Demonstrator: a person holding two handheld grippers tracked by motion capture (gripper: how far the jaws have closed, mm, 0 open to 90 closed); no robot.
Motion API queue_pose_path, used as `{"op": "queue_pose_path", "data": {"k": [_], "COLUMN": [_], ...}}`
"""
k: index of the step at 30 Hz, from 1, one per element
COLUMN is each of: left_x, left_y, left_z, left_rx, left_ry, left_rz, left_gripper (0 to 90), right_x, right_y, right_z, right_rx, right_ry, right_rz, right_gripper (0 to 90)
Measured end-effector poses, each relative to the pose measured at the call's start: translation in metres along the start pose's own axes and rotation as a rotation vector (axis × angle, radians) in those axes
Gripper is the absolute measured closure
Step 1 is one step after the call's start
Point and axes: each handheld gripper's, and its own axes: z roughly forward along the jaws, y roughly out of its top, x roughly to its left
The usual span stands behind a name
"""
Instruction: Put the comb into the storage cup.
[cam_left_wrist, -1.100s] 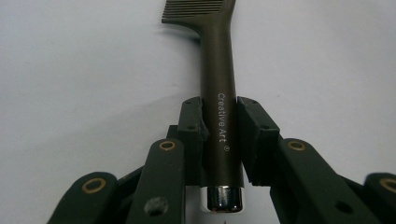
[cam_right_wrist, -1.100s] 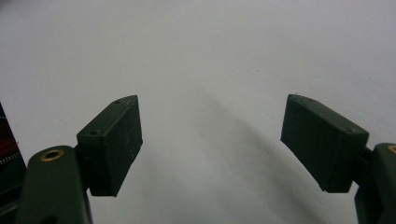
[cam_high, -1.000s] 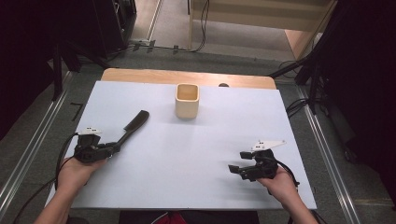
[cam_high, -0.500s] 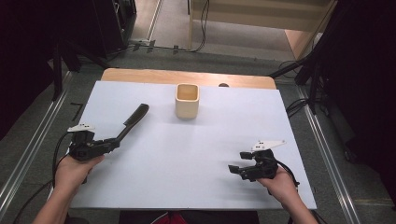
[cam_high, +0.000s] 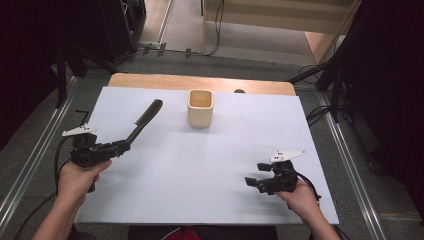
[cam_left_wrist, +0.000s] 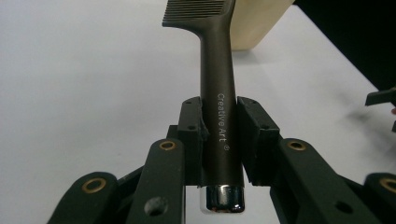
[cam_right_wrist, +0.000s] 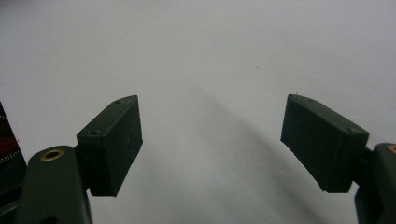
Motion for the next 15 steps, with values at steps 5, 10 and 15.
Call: {"op": "queue_pose_path", "data": {"k": [5,10,15], "left_x": [-0.010,-0.024,-0.041], "left_y": [0.010,0.023,0.036], "left_z": [0.002,0.007,0.018], "left_rx": [0.001,-0.015,-0.013], "left_ry": [-0.024,-0.063,-0.102], "left_rz": [0.016,0.033,0.064], "left_gripper": [73.6,73.6,73.6], "right_x": [0.000,0.001,0.002], "right_y": [0.000,-0.001,-0.002], "right_z": [0.000,-0.002,-0.003], "right_rx": [0.008,-0.002,-0.004], "right_ry": [-0.002,-0.004,-0.006], "right_rz": [0.009,0.018,0.016], "right_gripper": [18.9,18.9,18.8]}}
